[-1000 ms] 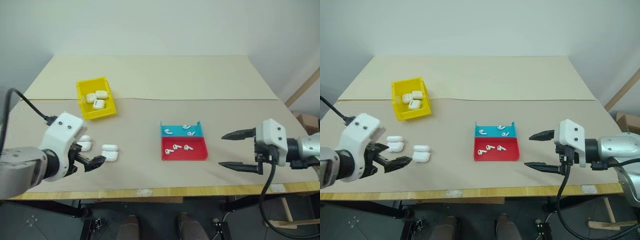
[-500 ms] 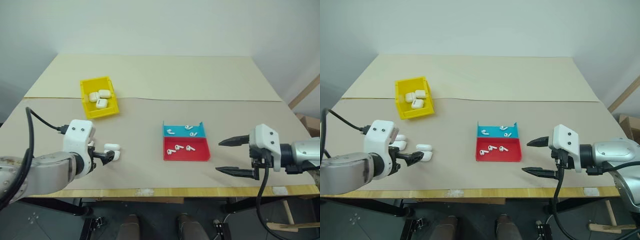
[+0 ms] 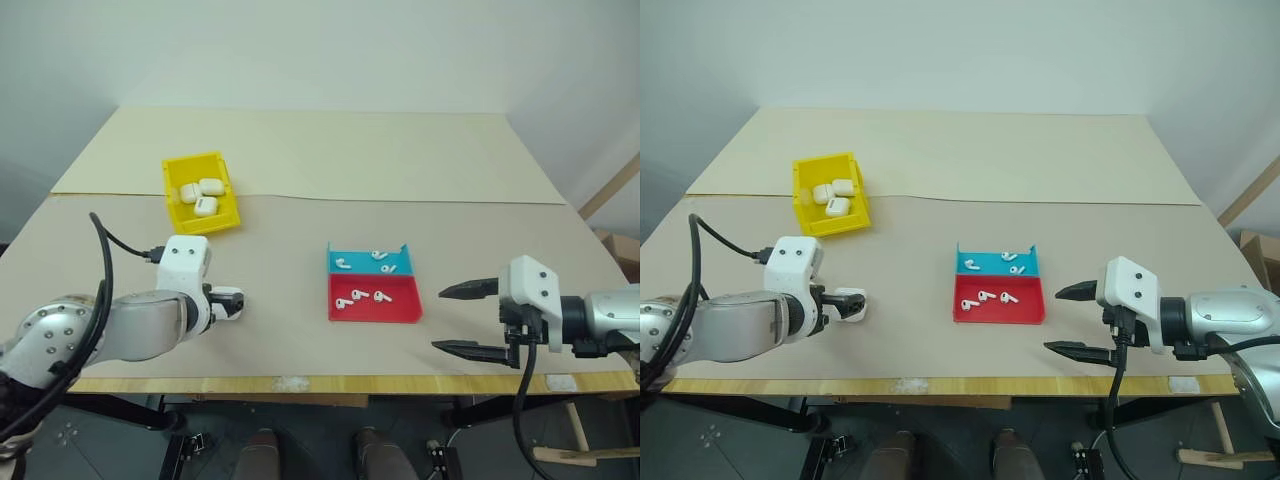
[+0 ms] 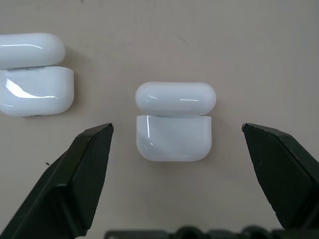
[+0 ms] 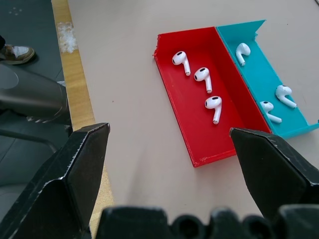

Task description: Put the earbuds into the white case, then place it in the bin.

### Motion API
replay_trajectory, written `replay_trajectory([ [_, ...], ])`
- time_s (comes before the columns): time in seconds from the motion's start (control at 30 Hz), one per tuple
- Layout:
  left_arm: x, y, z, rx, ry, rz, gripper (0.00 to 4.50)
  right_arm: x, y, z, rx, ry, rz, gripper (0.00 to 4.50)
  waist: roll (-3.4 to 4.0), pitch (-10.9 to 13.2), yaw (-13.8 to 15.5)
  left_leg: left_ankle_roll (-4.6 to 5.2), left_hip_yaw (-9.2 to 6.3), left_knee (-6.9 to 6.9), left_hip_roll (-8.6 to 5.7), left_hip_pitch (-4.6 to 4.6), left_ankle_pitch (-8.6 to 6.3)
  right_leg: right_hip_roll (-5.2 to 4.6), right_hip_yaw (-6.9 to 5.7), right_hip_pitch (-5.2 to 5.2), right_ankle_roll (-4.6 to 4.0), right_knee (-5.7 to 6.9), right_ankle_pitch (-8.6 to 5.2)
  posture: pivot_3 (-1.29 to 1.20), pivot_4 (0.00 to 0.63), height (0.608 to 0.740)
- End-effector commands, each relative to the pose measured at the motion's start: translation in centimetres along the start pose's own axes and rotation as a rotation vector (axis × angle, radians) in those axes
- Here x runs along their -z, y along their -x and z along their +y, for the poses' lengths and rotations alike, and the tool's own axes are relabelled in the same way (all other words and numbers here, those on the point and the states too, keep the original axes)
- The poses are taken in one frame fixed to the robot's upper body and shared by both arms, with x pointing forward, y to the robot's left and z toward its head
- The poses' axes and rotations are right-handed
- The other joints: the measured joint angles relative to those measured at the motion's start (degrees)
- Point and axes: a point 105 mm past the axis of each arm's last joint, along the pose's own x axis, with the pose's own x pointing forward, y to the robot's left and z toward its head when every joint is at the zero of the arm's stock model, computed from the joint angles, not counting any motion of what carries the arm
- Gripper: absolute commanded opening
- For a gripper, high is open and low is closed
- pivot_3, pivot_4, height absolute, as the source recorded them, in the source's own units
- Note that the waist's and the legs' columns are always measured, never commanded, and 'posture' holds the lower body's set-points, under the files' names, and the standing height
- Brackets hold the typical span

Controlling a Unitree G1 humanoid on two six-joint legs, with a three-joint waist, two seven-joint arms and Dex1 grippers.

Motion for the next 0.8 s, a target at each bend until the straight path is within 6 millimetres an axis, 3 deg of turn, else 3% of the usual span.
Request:
replay_trajectory([
  [0.03, -0.1, 0.0, 0.1, -0.012, -0.007, 0.003, 4.50, -1.0, 0.4, -0.1, 0.019, 0.032, -0.025, 4.48, 0.00, 0.00, -0.01, 0.00, 0.00, 0.00, -0.01, 0.00, 0.00, 0.00, 0.00, 0.00, 0.00, 0.00, 0.00, 0.00, 0.150, 0.740],
  [0.8, 0.5, -1.9, 0.2, -0.039, 0.019, 0.091, 4.50, -0.5, 0.5, 0.5, 0.050, 0.009, -0.007, 4.48, -0.02, -0.02, 0.07, -0.09, -0.04, 0.00, -0.03, 0.00, 0.05, -0.02, -0.02, 0.03, 0.02, -0.02, 0.01, 0.00, 0.150, 0.740],
])
